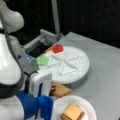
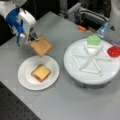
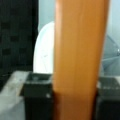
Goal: Ingredient selection for cheeseburger or sandwich
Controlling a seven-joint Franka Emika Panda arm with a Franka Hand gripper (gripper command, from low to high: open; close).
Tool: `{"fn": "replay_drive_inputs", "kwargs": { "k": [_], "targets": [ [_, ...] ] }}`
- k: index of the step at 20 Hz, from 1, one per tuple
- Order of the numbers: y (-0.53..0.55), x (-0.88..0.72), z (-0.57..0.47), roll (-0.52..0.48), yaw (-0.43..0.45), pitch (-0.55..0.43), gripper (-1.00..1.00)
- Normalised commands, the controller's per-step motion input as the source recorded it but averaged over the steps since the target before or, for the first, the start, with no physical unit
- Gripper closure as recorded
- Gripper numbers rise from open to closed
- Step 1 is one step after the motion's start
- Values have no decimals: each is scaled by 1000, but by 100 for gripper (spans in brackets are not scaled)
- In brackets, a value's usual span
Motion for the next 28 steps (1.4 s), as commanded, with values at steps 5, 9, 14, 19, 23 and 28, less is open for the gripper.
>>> {"fn": "replay_drive_inputs", "kwargs": {
  "k": [5,9,14,19,23,28],
  "targets": [
    [-43,345,-26,-336,167,162,100],
    [36,279,36,-407,112,154,100],
    [115,203,88,-404,68,145,100],
    [159,142,71,-398,22,125,100],
    [190,90,6,-421,-25,78,100],
    [238,-5,-8,-369,-62,62,100]
  ]
}}
